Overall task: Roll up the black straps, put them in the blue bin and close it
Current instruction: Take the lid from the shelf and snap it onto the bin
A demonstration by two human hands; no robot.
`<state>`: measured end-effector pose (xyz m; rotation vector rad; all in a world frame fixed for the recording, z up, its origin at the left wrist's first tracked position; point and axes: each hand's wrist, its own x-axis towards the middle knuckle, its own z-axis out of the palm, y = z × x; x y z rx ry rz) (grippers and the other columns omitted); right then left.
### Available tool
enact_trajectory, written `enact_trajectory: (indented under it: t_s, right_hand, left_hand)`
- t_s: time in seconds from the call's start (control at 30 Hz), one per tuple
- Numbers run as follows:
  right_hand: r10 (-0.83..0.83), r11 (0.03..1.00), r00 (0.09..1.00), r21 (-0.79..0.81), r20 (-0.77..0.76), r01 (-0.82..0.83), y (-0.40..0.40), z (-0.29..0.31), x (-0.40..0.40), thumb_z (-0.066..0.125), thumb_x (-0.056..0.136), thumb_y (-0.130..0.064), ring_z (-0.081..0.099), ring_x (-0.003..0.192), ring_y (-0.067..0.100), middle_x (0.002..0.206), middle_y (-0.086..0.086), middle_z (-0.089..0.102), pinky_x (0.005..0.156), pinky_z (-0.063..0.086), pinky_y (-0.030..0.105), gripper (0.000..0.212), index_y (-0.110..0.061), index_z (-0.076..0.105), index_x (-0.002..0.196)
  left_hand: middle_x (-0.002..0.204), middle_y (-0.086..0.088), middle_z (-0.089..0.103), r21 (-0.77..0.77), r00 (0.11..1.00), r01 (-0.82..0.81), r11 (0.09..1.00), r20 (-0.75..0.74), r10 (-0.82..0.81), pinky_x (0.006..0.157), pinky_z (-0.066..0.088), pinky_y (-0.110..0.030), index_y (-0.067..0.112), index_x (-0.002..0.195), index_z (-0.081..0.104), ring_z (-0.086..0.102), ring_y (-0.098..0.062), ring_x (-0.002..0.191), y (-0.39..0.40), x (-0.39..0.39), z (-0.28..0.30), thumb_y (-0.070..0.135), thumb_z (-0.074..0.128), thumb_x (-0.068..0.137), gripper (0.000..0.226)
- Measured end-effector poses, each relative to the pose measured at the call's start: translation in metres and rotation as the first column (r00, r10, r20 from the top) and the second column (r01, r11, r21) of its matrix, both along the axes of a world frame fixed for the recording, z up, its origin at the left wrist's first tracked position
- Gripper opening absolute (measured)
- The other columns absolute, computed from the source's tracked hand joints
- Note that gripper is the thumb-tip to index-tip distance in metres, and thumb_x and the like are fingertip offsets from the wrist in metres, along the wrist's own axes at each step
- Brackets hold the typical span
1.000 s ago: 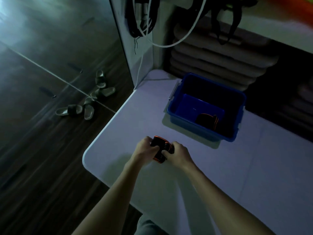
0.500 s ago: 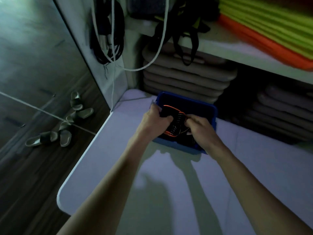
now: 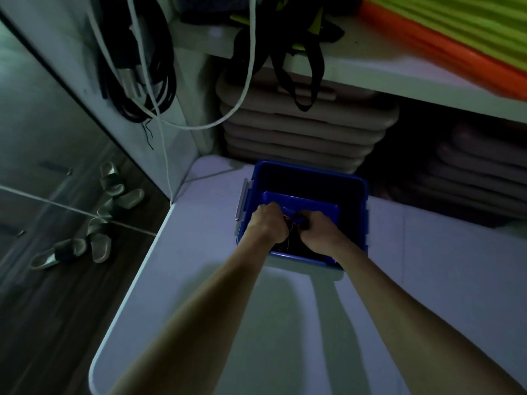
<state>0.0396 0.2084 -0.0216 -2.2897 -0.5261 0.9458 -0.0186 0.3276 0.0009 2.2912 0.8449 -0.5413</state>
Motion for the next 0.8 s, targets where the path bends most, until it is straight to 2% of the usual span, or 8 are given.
enact_trajectory:
  t_s: [0.17,0.27,0.37,0.43,0.57,0.7,0.8]
  right_hand:
    - [0.052,0.998,0.991,-0.051,0.12,-0.046,0.0,-0.009,0.002,0.058,0.085,-0.005,0.068,0.087,0.022,0.094,0.007,0.071,0.077,0.056,0.037,0.02,-0.016,0.067,0.099]
    - [0.062,0.997,0.982,-0.056,0.178,-0.053,-0.002,-0.008,0.001,0.056,0.083,-0.004,0.067,0.08,0.021,0.087,0.007,0.068,0.074,0.058,0.04,0.018,-0.018,0.064,0.092]
    - [0.078,0.996,0.975,-0.066,0.207,-0.065,-0.005,-0.007,-0.001,0.056,0.084,-0.002,0.066,0.082,0.022,0.087,0.008,0.067,0.071,0.055,0.034,0.019,-0.015,0.066,0.092]
    - [0.09,0.995,0.974,-0.071,0.209,-0.077,-0.008,-0.003,-0.001,0.055,0.084,-0.001,0.065,0.083,0.021,0.089,0.007,0.067,0.07,0.053,0.031,0.02,-0.016,0.066,0.094]
    - [0.077,0.997,0.963,-0.027,0.258,-0.073,-0.019,0.008,0.001,0.058,0.084,-0.007,0.065,0.088,0.022,0.091,0.006,0.07,0.079,0.056,0.037,0.017,-0.018,0.066,0.093]
    - [-0.016,0.999,0.968,0.053,0.252,0.003,-0.036,0.032,0.004,0.061,0.088,-0.015,0.066,0.085,0.015,0.092,-0.001,0.07,0.078,0.055,0.03,0.014,-0.019,0.068,0.099]
    - [-0.075,0.987,0.954,0.157,0.291,0.03,-0.054,0.061,0.009,0.062,0.088,-0.016,0.066,0.078,0.01,0.088,-0.006,0.069,0.07,0.053,0.023,0.009,-0.021,0.067,0.094]
  left_hand:
    - [0.131,-0.023,0.056,0.0,0.999,0.033,0.999,-0.039,-0.033,0.094,0.048,-0.036,-0.001,0.129,0.05,0.058,-0.037,0.119,0.001,-0.001,-0.014,0.007,0.047,0.097,0.033]
    - [0.131,-0.021,0.055,0.015,0.998,0.044,0.999,-0.036,-0.043,0.092,0.048,-0.034,0.0,0.129,0.05,0.058,-0.034,0.118,0.001,-0.001,-0.015,0.006,0.047,0.097,0.033]
    - [0.126,-0.02,0.06,0.028,0.998,0.05,0.998,-0.035,-0.049,0.083,0.05,-0.031,0.001,0.125,0.054,0.061,-0.034,0.114,0.002,-0.001,-0.013,0.004,0.05,0.096,0.03]
    - [0.126,-0.021,0.06,0.058,0.997,0.065,0.996,-0.038,-0.063,0.084,0.051,-0.034,0.0,0.124,0.055,0.061,-0.036,0.114,-0.001,-0.003,-0.009,0.003,0.049,0.095,0.03]
    - [0.129,-0.022,0.056,0.128,0.995,0.095,0.987,-0.011,-0.094,0.088,0.051,-0.041,-0.001,0.127,0.051,0.058,-0.04,0.117,-0.004,-0.005,0.01,0.0,0.048,0.093,0.035]
    - [0.122,-0.02,0.059,0.15,0.991,0.115,0.982,0.058,-0.124,0.08,0.052,-0.04,0.003,0.122,0.055,0.061,-0.037,0.109,-0.006,0.0,0.04,0.008,0.06,0.088,0.034]
    - [0.121,-0.017,0.059,0.172,0.982,0.126,0.977,0.119,-0.147,0.075,0.05,-0.039,0.006,0.119,0.056,0.061,-0.034,0.105,-0.014,0.005,0.071,0.018,0.063,0.088,0.034]
